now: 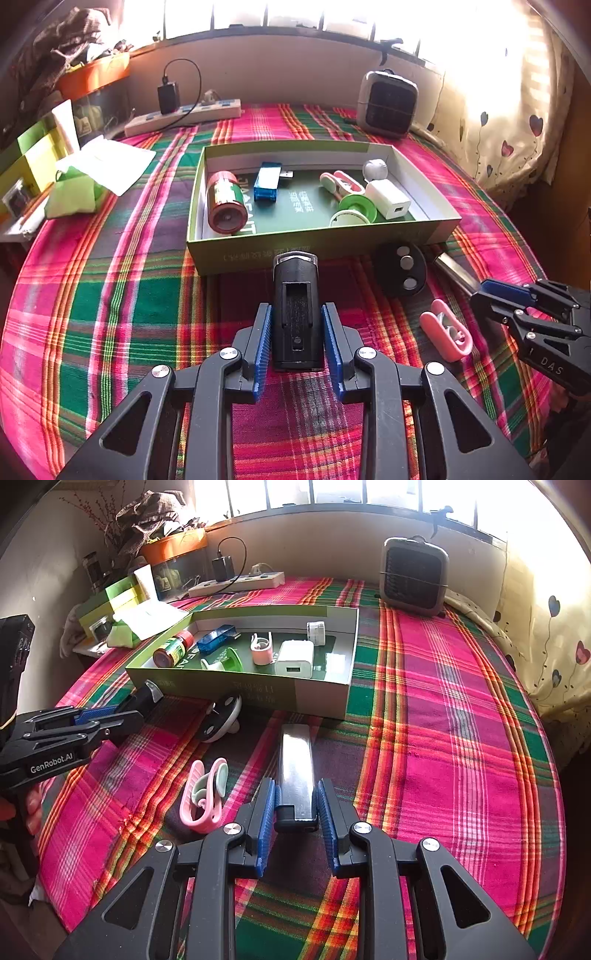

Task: Organize rigid objects
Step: 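Lift the black holder and grey bar and carry both toward the green tray, then lower the black holder and grey bar into the tray and open both tools, then raise both open tools up out of the tray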

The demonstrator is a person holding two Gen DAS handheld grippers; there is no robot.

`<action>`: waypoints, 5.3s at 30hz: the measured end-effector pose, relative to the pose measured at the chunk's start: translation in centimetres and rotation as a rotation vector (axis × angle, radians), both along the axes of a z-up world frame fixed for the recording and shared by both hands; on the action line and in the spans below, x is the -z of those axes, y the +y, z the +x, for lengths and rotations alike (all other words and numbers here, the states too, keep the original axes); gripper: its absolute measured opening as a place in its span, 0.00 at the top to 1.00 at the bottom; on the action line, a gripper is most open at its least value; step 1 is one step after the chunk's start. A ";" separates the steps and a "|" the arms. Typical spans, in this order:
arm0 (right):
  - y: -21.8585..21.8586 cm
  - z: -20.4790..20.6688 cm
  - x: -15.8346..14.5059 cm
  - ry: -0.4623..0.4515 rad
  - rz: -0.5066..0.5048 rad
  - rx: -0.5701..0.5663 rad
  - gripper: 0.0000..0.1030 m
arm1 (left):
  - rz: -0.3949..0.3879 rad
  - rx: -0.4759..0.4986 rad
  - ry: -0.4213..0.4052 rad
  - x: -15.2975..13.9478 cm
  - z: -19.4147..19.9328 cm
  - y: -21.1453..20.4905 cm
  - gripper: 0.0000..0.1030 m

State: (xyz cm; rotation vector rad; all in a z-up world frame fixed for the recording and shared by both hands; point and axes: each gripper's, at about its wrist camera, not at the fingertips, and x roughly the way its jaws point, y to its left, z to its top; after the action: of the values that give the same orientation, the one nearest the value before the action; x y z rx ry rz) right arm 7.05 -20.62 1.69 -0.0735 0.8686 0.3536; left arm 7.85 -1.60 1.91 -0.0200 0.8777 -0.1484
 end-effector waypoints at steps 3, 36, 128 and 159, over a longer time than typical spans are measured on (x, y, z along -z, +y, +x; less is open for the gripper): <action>0.0 -0.2 0.1 0.005 0.001 0.001 0.76 | -0.003 0.001 -0.003 -0.1 -0.1 0.0 0.75; 1.2 0.9 0.3 0.000 -0.051 0.006 0.77 | -0.009 0.004 -0.001 -0.4 -0.1 0.4 0.75; 1.8 13.8 -1.8 -0.045 0.020 0.098 0.77 | -0.045 0.041 0.051 0.4 11.7 -0.2 0.74; 2.0 10.4 -2.8 -0.073 0.037 0.106 0.76 | -0.055 0.030 0.005 -1.6 8.9 0.2 0.66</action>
State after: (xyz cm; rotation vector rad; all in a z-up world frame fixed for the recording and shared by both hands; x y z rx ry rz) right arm 17.42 -18.61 4.50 -0.0058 0.7903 0.2658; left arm 16.72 -1.39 3.50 -0.0590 0.8792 -0.2006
